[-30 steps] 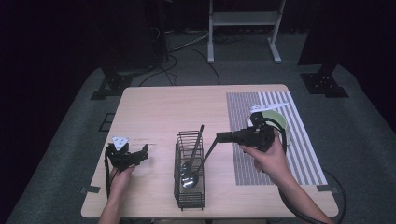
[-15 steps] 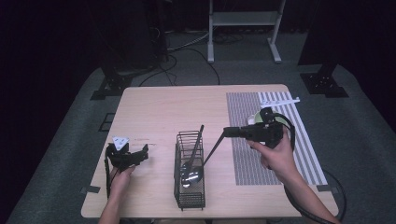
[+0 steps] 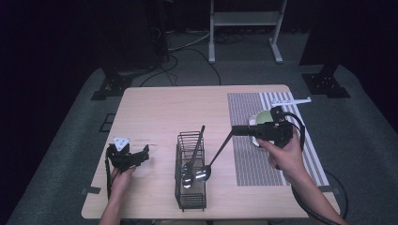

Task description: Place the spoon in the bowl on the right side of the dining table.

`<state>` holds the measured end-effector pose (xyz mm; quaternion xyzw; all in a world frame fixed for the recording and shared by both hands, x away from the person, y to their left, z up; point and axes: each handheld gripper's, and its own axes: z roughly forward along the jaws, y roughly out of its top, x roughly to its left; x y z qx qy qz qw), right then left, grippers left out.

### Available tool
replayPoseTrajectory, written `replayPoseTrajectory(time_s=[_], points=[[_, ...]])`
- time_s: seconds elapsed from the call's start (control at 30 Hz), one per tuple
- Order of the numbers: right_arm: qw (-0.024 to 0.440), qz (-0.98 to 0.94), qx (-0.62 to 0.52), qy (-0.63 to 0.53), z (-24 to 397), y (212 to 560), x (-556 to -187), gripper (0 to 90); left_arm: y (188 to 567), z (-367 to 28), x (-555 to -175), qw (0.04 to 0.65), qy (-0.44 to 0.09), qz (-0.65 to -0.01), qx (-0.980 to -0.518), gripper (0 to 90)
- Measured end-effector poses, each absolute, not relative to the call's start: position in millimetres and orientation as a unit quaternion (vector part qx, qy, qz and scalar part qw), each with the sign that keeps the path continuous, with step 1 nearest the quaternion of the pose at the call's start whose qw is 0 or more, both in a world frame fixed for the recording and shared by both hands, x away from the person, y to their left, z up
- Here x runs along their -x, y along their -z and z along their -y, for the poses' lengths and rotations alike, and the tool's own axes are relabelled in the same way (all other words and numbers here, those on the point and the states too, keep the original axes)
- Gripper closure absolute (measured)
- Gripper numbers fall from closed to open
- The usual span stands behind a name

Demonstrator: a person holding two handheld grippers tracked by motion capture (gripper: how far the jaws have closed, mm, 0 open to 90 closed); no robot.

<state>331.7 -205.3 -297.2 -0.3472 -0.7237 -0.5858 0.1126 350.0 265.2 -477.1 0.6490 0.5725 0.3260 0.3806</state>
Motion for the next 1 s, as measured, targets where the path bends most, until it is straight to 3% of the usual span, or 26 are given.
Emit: replayPoseTrajectory(time_s=[1.0], points=[[0.119, 0.704, 0.382, 0.587, 244, 315, -332, 88.5, 477, -264, -350, 0.379, -0.327, -0.573, -0.650, 0.0]])
